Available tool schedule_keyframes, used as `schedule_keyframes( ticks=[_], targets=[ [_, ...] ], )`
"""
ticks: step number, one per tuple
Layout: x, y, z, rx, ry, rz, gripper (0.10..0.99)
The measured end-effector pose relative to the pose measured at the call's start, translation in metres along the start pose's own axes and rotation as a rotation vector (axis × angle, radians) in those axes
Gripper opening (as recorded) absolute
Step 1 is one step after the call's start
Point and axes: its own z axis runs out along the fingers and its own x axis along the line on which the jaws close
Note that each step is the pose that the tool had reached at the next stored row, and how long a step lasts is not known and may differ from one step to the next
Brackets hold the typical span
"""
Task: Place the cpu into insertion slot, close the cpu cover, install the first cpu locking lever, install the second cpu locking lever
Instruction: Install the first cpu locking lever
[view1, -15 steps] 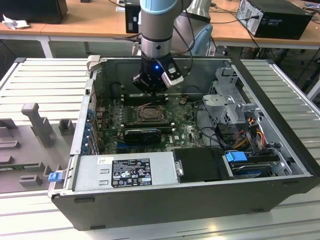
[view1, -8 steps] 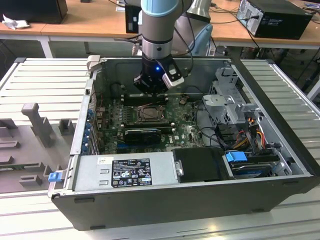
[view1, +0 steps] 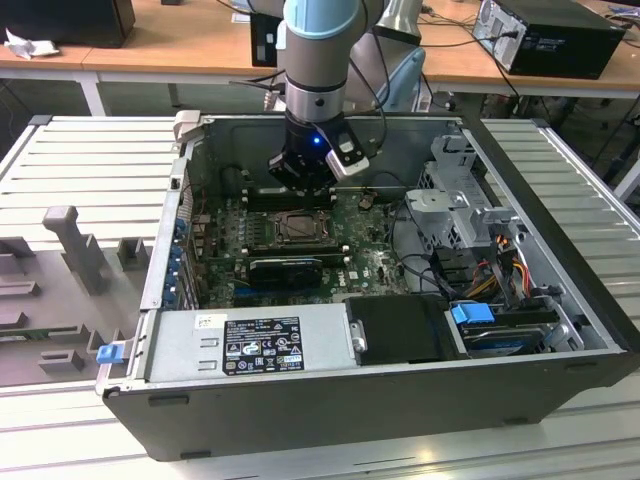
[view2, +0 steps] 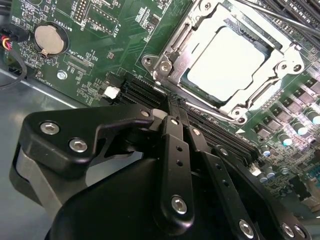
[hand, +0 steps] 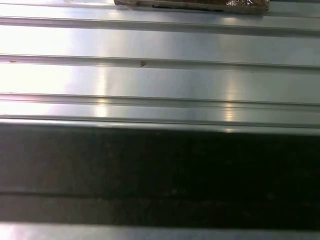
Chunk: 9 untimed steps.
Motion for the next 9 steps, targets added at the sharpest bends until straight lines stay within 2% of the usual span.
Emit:
schedule_keyframes(
  ticks=[9],
  targets=[
    [-0.0005,-0.0002,0.001,0.003,-0.0004,0.004,0.106]
  ],
)
